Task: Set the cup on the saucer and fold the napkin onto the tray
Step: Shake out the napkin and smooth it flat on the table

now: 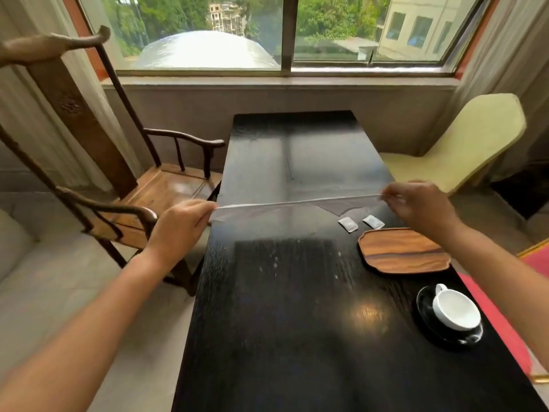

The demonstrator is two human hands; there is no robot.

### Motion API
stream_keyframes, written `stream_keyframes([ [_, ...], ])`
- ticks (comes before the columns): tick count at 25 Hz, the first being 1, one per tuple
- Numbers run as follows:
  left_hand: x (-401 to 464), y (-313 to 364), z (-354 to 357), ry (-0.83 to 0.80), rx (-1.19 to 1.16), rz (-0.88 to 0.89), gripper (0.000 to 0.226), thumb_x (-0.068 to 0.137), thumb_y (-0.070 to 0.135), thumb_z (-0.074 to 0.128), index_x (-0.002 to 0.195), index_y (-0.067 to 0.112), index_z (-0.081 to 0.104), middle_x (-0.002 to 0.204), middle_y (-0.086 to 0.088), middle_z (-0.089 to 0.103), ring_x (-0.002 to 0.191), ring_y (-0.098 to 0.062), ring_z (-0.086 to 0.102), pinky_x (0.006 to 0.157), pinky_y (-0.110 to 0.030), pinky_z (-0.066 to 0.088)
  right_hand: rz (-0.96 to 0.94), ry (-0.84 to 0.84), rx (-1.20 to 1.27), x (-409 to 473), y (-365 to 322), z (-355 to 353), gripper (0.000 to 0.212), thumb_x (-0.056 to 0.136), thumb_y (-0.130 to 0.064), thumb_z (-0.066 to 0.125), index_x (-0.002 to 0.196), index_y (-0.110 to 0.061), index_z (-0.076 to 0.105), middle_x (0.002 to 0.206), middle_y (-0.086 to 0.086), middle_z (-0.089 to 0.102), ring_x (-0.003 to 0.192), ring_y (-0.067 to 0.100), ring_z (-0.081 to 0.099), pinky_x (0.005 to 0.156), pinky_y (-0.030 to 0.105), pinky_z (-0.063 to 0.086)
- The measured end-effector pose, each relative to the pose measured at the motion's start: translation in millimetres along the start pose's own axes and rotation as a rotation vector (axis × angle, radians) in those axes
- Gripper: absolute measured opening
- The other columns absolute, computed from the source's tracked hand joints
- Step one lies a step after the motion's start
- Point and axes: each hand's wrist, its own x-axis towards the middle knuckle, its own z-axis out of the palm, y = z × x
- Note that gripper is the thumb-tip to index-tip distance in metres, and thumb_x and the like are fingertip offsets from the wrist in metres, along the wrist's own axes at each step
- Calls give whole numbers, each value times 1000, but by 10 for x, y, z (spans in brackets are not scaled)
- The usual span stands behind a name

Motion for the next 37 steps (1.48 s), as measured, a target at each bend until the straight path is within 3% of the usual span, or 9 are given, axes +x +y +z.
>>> stream_keyframes([
  [4,-1007,-5,644,-184,-62,-124,19,88,12,57,101,6,70,102,-11,70,95,-27,66,86,-35,51,-15,-197,54,-949,-35,724,16,65,4,75,71,-10,70,66,9,70,64,33,66,64,41,54],
  [7,-1622,20,1116,-382,-57,-183,37,87,28,40,96,8,71,100,-9,69,87,-24,67,75,-30,54,41,-361,87,-1619,7,1277,14,66,2,72,69,-12,69,68,3,70,65,28,66,63,39,54],
  [10,-2169,45,1530,-525,-4,-187,14,80,14,60,88,9,70,99,-12,66,82,-28,68,62,-31,56,73,-475,101,-2231,30,1693,12,65,-1,77,72,-11,72,75,3,71,69,24,66,64,36,55],
  [13,-2597,198,1744,-611,-11,-194,22,70,5,76,91,8,71,101,-14,67,87,-29,67,69,-34,58,5,-534,79,-2691,101,1901,15,63,-2,80,75,-8,72,81,6,71,72,24,66,65,37,56],
  [17,-2984,392,1809,-576,-95,-283,14,85,13,60,93,5,69,94,-8,68,83,-18,65,69,-25,55,20,-514,64,-3203,112,1963,17,66,2,75,82,0,71,83,15,67,72,31,62,58,39,55],
  [19,-3175,501,1797,-520,-107,-316,23,87,18,50,88,3,69,88,-8,68,79,-18,63,65,-24,55,22,-457,73,-3393,89,1954,14,71,6,71,84,3,70,77,18,63,67,32,59,53,38,52],
  [24,-3569,723,1676,-416,-93,-383,14,86,11,58,87,3,70,92,-7,69,90,-16,61,80,-19,49,48,-419,101,-3842,-22,1850,23,83,-2,51,97,5,68,77,19,62,69,33,57,56,43,51],
  [27,-3802,828,1578,-400,-80,-382,15,86,11,59,88,3,71,94,-7,69,95,-14,59,93,-14,42,50,-450,116,-4085,-90,1732,26,84,-7,46,90,5,68,77,18,62,70,33,56,57,40,48],
  [37,-4171,1124,1491,-363,-87,-418,18,86,14,58,88,2,72,94,-10,69,96,-18,60,95,-18,42,100,-460,136,-4413,-141,1512,24,84,-6,50,85,5,70,74,16,61,69,30,54,58,37,45],
])
